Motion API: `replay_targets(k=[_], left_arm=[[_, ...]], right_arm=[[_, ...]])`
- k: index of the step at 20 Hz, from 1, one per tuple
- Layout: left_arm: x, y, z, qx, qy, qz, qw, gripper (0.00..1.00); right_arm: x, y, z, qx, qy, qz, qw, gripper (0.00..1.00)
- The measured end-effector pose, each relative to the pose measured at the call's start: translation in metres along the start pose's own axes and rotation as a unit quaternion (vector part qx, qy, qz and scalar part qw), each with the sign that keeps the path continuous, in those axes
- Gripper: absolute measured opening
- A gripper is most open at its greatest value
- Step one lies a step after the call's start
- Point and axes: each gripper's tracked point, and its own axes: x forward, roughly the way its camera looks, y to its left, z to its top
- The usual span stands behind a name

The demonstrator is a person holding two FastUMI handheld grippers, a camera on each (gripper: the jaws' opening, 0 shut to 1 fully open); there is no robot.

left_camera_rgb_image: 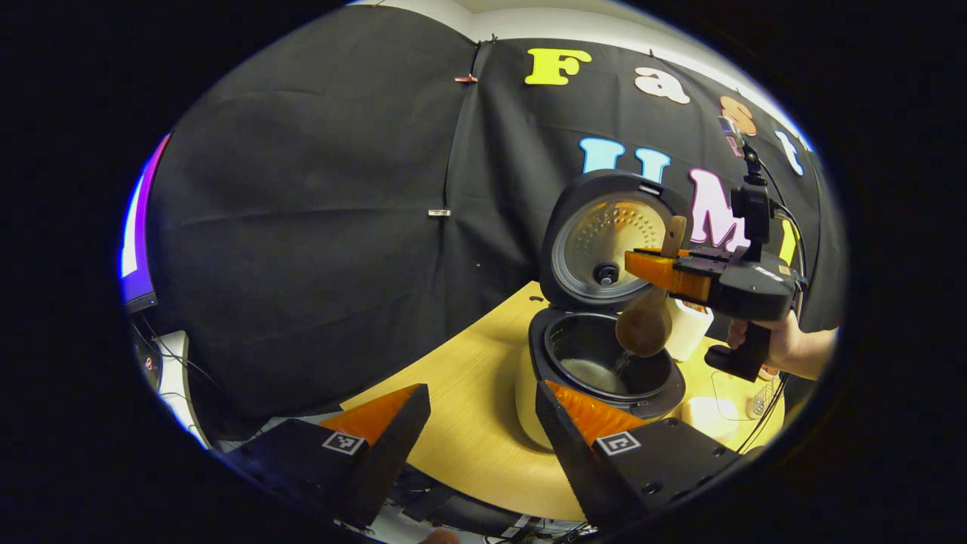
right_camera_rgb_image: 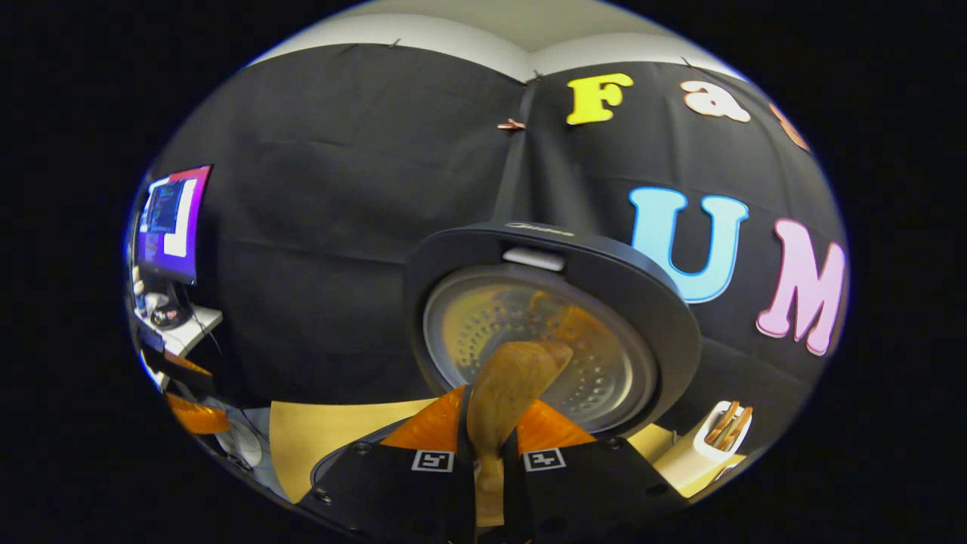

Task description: Close the left gripper, press the button to open the rice cooker; take a wooden spoon from the chopstick holder with the right hand, scoop a spoonful of rice and pour it into the rice cooker, then put the wooden spoon back into the chopstick holder.

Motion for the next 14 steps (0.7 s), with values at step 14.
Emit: replay_targets(k=[14], left_arm=[[-0.019, -0.020, 0.000, -0.003, -0.016, -0.018, 1.000, 0.92]], right_arm=[[-0.068, -0.062, 0.055, 0.162, -0.036, -0.081, 0.983, 0.18]])
